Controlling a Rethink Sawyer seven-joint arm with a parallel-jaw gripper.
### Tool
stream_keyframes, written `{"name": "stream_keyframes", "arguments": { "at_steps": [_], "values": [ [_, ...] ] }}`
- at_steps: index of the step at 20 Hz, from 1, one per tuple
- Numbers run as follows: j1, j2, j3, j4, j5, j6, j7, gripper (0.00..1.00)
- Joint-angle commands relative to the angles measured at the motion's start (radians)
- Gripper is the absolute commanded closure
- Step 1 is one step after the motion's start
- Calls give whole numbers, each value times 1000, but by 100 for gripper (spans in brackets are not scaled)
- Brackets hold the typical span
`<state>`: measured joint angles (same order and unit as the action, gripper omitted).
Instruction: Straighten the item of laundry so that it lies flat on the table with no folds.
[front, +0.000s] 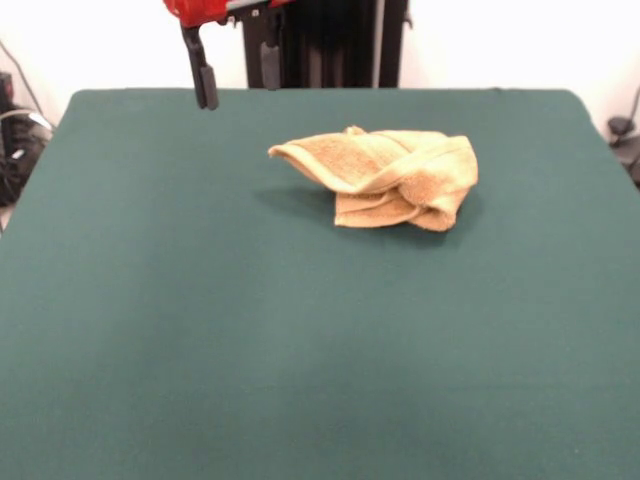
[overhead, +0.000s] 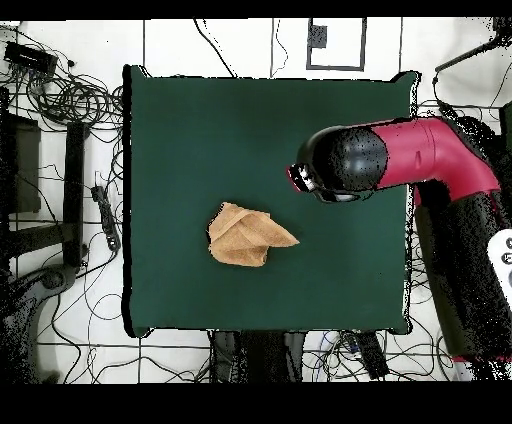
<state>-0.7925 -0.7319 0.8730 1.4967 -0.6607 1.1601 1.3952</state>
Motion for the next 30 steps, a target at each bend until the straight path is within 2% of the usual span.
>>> {"name": "stream_keyframes", "arguments": {
  "at_steps": [1, 8, 22, 23, 24, 30],
  "values": [
    [61, 76, -27, 11, -67, 11, -226, 0],
    [63, 98, -23, 25, -101, -26, -218, 0],
    [53, 109, -15, 25, -113, -35, -222, 0],
    [95, 116, -7, -33, -99, 10, -219, 0],
    [100, 118, -7, -39, -99, 12, -218, 0],
    [92, 110, -11, -21, -103, -5, -223, 0]
  ]
}}
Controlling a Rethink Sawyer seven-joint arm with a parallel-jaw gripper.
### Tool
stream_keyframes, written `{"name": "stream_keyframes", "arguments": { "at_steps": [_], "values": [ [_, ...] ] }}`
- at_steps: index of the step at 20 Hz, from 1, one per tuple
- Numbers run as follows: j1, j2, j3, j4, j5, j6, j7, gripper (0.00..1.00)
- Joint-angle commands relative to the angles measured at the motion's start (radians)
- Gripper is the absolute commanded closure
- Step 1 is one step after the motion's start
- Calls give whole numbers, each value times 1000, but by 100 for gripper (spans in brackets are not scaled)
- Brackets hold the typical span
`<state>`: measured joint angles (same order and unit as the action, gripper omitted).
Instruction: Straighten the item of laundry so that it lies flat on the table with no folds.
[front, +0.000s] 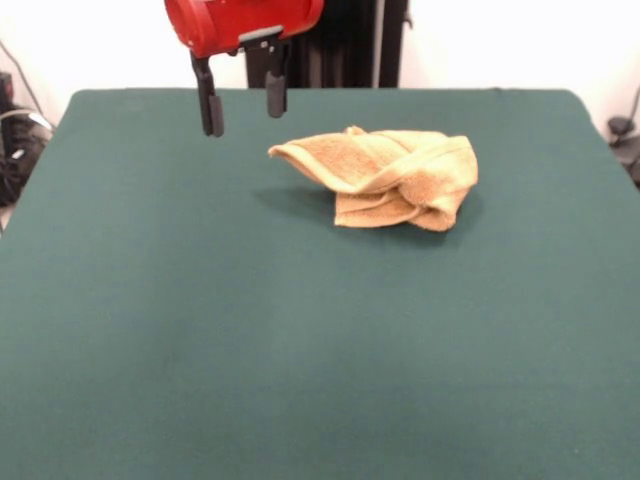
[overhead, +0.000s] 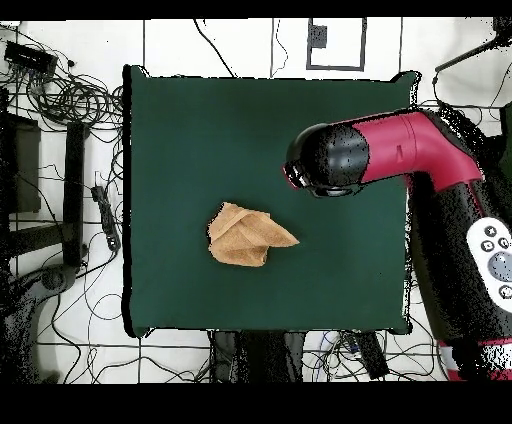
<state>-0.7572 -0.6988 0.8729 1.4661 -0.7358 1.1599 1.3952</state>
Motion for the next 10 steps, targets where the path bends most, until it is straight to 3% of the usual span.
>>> {"name": "stream_keyframes", "arguments": {
  "at_steps": [1, 10],
  "values": [
    [28, 70, -17, 56, -38, -39, -224, 0],
    [38, 82, -20, 51, -47, -49, -206, 0]
  ]
}}
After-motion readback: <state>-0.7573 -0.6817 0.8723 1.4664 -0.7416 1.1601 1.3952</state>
